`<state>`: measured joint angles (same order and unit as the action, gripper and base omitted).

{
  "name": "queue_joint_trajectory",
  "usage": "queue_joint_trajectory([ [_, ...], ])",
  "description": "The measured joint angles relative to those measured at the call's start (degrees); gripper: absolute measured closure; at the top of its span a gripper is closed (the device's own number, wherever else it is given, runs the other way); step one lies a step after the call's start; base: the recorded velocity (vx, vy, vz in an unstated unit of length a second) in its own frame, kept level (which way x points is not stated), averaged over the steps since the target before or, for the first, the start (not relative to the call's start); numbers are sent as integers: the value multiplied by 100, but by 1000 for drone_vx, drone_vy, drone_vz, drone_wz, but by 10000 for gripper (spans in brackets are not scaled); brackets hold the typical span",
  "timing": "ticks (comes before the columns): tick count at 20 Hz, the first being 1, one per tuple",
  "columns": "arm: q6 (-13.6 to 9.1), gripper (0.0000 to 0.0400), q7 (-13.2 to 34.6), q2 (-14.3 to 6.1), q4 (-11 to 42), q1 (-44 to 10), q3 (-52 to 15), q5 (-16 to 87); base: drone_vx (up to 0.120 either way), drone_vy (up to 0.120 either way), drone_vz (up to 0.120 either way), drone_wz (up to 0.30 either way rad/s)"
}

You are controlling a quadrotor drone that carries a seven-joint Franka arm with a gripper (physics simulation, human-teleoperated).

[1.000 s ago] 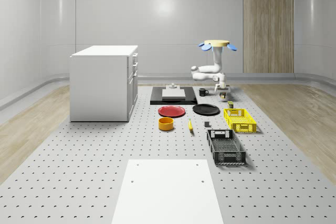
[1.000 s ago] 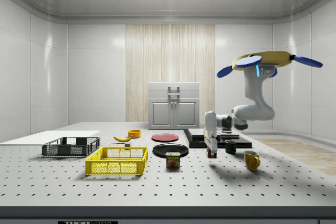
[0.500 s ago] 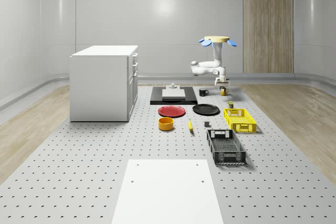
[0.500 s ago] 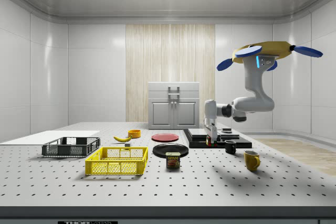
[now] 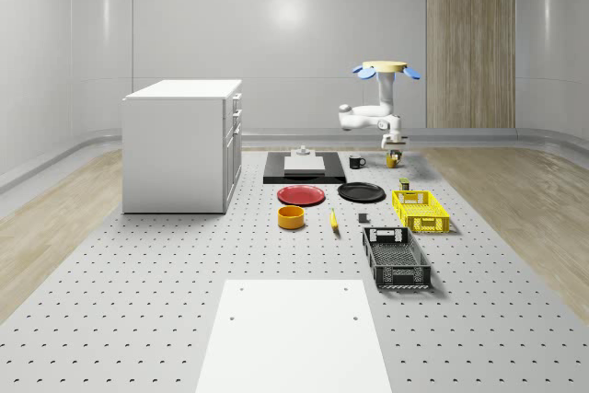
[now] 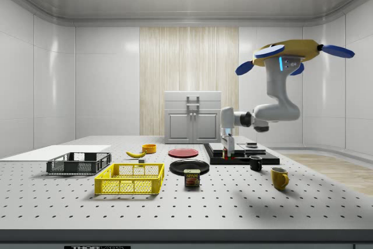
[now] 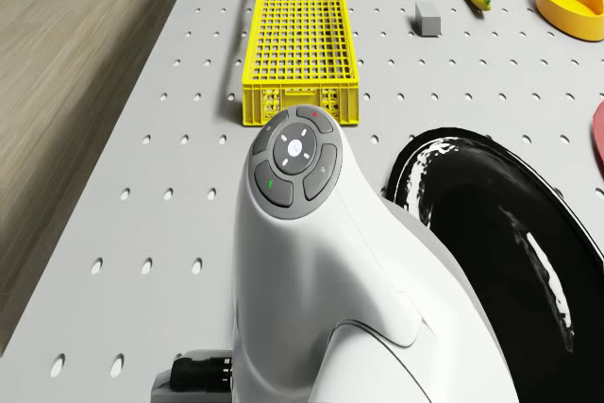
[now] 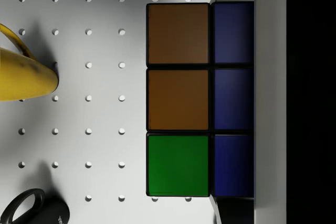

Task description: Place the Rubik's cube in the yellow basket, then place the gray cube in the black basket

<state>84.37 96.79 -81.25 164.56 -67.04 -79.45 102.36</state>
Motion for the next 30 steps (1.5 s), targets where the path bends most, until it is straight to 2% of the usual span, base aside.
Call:
queue_joint_trajectory([
  [2,29,75,6,-31,-1,-6,-7,-15,120,120,0,0],
  [30,370,75,66,-398,-15,-77,-68,-169,120,0,0,0],
])
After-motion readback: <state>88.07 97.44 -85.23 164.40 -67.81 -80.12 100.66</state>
